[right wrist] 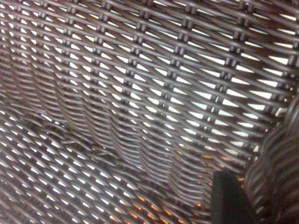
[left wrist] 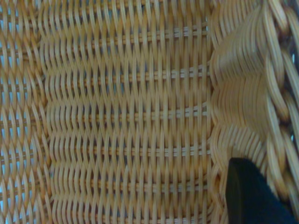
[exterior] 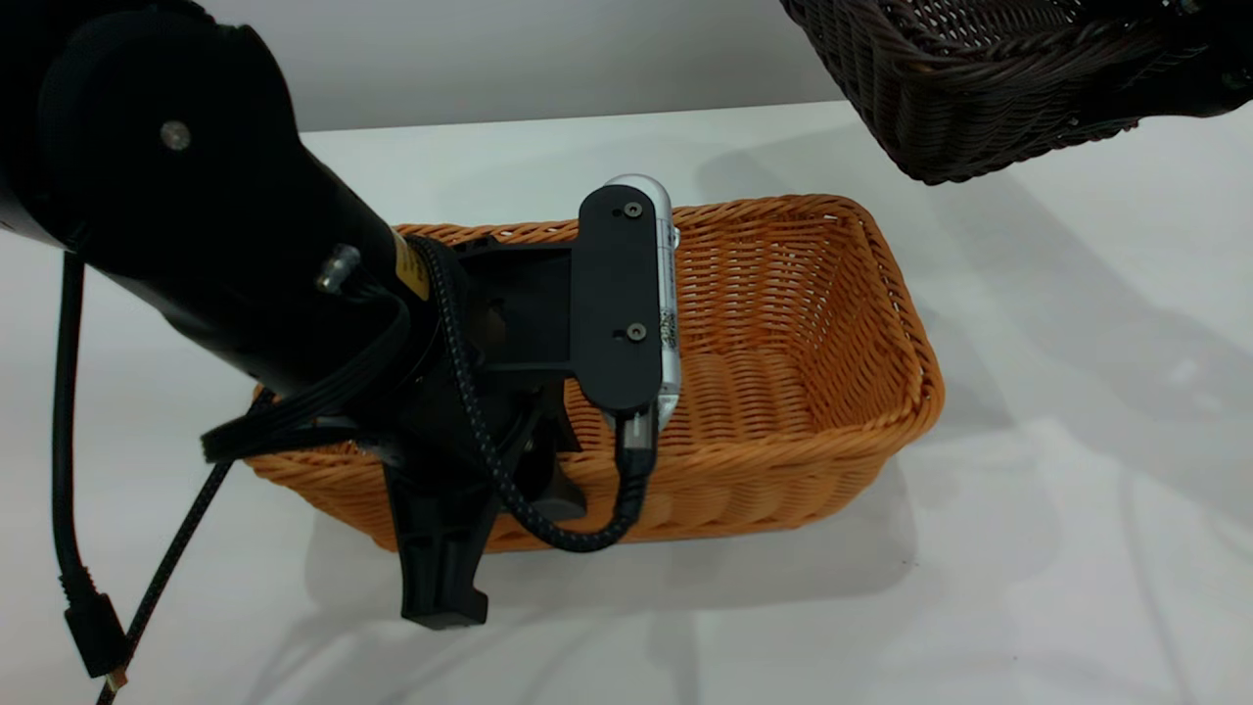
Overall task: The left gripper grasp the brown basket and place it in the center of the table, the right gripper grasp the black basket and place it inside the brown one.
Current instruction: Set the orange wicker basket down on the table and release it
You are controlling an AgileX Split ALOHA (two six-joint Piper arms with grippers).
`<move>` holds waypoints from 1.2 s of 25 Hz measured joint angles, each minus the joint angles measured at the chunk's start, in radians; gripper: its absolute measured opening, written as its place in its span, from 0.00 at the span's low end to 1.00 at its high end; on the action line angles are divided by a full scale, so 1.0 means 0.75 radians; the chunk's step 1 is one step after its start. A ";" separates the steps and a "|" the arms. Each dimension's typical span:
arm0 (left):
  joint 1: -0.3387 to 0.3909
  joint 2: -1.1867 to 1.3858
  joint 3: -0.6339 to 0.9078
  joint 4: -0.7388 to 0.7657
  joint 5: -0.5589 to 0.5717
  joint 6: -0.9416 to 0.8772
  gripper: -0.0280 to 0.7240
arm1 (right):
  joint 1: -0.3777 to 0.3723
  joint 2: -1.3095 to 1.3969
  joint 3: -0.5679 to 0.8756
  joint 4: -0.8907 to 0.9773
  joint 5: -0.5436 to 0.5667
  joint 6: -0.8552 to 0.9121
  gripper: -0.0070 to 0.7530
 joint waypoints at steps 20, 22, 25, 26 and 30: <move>0.000 0.000 -0.001 0.002 0.066 -0.001 0.62 | 0.000 0.000 0.000 0.000 0.010 -0.012 0.33; 0.000 0.000 -0.001 0.002 0.066 -0.001 0.69 | 0.000 0.000 0.000 0.000 0.010 -0.013 0.33; 0.000 0.000 -0.001 0.003 0.067 -0.034 0.74 | 0.000 0.000 0.000 0.000 0.010 -0.013 0.33; 0.000 -0.003 -0.001 0.003 0.071 -0.050 0.74 | 0.000 0.000 0.000 0.000 0.010 -0.013 0.33; 0.000 -0.056 -0.001 0.005 0.119 -0.069 0.75 | 0.000 0.000 0.000 0.000 0.010 -0.013 0.33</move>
